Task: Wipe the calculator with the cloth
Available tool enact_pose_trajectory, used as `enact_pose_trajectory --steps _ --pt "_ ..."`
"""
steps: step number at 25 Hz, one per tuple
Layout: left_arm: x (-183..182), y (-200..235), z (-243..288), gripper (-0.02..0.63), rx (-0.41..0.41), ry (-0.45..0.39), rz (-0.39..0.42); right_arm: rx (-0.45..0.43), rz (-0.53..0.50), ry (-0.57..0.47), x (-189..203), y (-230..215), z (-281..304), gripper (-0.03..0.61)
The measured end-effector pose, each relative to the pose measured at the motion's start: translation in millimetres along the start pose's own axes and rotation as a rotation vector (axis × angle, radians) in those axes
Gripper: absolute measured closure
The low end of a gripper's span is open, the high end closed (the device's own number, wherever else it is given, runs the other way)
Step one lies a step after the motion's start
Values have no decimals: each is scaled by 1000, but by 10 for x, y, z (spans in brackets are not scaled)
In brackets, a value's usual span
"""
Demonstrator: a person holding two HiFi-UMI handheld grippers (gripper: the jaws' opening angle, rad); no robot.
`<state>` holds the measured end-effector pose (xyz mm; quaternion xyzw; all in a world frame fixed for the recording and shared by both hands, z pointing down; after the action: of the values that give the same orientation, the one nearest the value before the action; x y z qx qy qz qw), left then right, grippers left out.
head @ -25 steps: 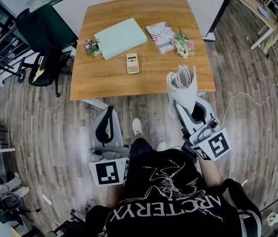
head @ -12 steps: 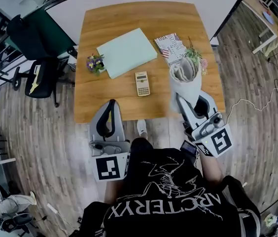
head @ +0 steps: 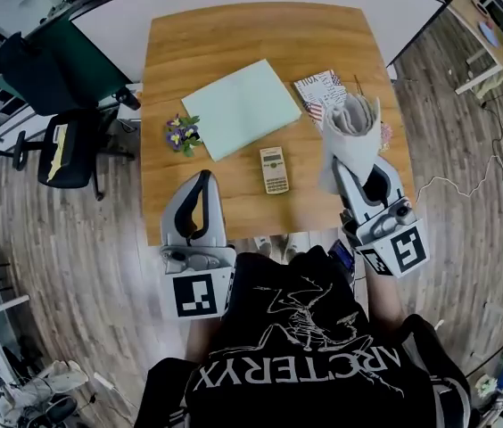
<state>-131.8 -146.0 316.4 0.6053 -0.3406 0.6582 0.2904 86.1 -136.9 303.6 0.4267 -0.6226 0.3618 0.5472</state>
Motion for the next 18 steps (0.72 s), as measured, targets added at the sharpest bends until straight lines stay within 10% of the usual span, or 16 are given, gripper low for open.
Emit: enact_pose_trajectory --steps 10,18 --pt "44 45 112 604 -47 13 -12 -102 -143 147 570 -82 357 485" --pt "58 34 -9 604 -119 60 -4 -516 -630 464 2091 243 834 485"
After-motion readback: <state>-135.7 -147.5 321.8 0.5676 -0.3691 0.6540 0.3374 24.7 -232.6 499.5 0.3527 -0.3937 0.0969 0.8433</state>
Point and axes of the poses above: the fingertips, and each gripper's own axes: z forward along the fingers, y to its left, x out of its underside, the point moved 3 cm from there along -z, backward along the fingers, and after that the axes turned 10 degrees about x, right-handed, at the moved point
